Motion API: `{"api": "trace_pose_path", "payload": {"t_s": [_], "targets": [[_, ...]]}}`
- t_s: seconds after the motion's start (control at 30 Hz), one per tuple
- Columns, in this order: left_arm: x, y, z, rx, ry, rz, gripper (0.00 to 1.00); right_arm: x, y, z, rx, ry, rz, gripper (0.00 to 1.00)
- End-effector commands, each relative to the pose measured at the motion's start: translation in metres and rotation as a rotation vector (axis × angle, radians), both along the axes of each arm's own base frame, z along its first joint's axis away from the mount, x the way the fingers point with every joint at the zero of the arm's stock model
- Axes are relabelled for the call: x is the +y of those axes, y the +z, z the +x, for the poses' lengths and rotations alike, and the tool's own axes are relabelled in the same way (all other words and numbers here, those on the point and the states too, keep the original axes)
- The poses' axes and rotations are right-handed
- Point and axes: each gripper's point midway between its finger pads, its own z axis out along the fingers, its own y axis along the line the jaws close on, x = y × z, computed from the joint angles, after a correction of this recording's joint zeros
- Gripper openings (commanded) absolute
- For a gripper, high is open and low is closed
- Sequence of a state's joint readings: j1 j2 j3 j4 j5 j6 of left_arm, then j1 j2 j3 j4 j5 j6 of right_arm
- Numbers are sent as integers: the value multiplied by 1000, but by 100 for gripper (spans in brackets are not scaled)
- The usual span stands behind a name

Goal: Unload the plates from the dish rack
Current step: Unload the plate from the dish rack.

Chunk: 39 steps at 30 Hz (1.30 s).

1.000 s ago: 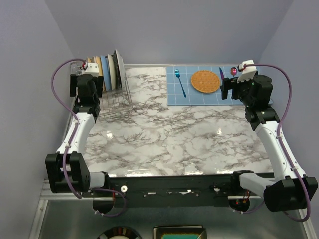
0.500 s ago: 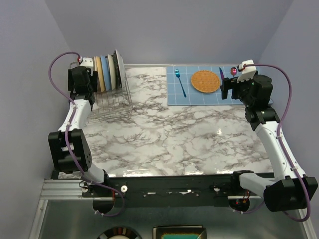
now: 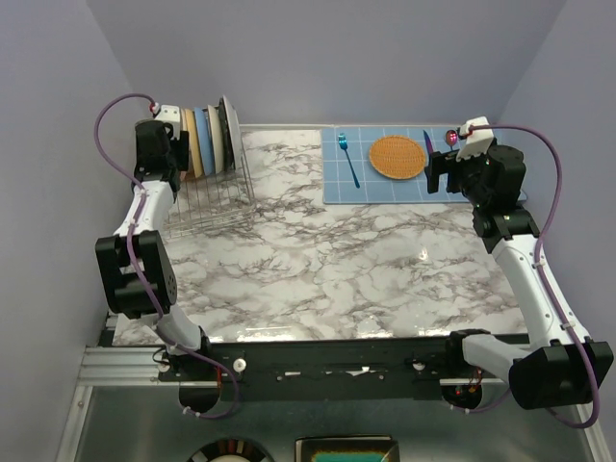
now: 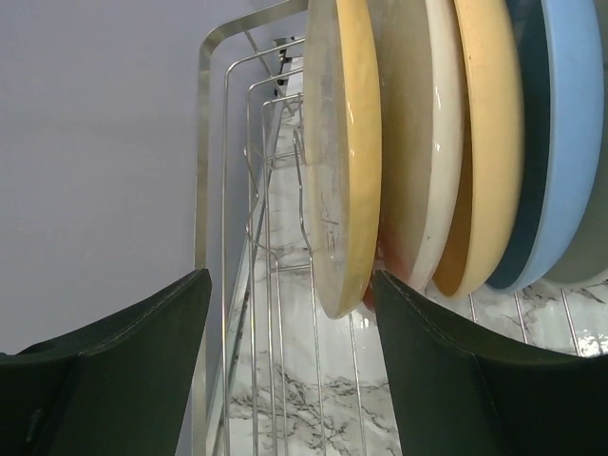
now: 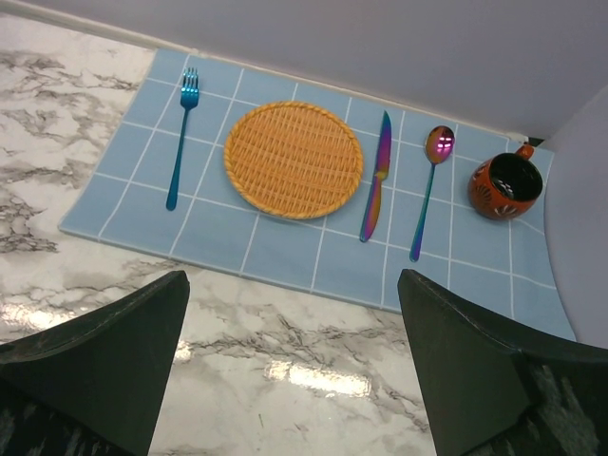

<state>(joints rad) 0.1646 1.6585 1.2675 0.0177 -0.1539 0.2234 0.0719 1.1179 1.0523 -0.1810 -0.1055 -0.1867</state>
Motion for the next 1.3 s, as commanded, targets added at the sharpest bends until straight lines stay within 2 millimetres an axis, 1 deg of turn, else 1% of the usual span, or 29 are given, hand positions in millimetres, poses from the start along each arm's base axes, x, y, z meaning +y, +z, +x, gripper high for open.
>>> {"api": "trace_pose_path", "payload": {"t_s": [0.0, 0.07, 0.13, 0.3, 0.4, 0.43, 0.5, 0.63, 0.67, 0.7, 0.77, 0.83, 0.87, 0.9, 0.97, 1.0, 1.07, 1.13, 1.17, 1.2, 1.27], "targets": [[1, 5, 17, -34, -34, -41, 77, 3, -1, -2, -7, 24, -10, 100], [1, 0, 20, -26, -37, -47, 76, 3, -1, -2, -7, 24, -11, 100], [0, 1, 21, -31, -42, -55, 75, 3, -1, -1, -6, 26, -13, 100], [-1, -8, 25, -17, -52, -75, 72, 3, -3, -1, -3, 27, -12, 100], [-2, -20, 24, 4, -59, -81, 69, 3, -3, -1, -3, 27, -12, 100], [-2, -20, 25, -5, -61, -80, 68, 4, -3, -1, -3, 29, -12, 100], [-1, -27, 24, 4, -63, -84, 67, 4, -3, -1, -1, 31, -13, 100], [3, -40, 24, 22, -54, -86, 64, 5, -5, -2, 3, 37, -12, 100], [3, -45, 25, 30, -56, -86, 61, 5, -5, -2, 2, 36, -10, 100], [5, -46, 27, 33, -54, -80, 51, 5, -5, -2, 2, 38, -10, 100], [8, -54, 29, 48, -50, -81, 49, 5, -5, -2, 5, 38, -10, 100], [12, -54, 31, 46, -41, -76, 49, 5, -5, -2, 3, 38, -10, 100], [14, -60, 33, 55, -39, -77, 49, 5, -4, -2, 2, 35, -9, 100], [14, -59, 33, 56, -41, -77, 49, 5, -4, -2, 2, 35, -9, 100], [14, -66, 34, 70, -43, -76, 45, 4, -5, -1, 3, 34, -13, 100], [15, -67, 33, 73, -43, -76, 40, 5, -5, -1, 5, 35, -12, 100], [15, -66, 32, 70, -47, -78, 34, 5, -6, -1, 8, 36, -11, 100], [14, -65, 31, 70, -53, -80, 27, 6, -8, -1, 13, 41, -10, 100], [15, -62, 30, 65, -54, -75, 24, 6, -8, 0, 15, 42, -8, 100], [15, -62, 30, 65, -54, -73, 18, 7, -9, 0, 17, 44, -9, 100], [14, -56, 29, 56, -62, -73, 8, 7, -9, 0, 17, 47, -8, 100]]}}
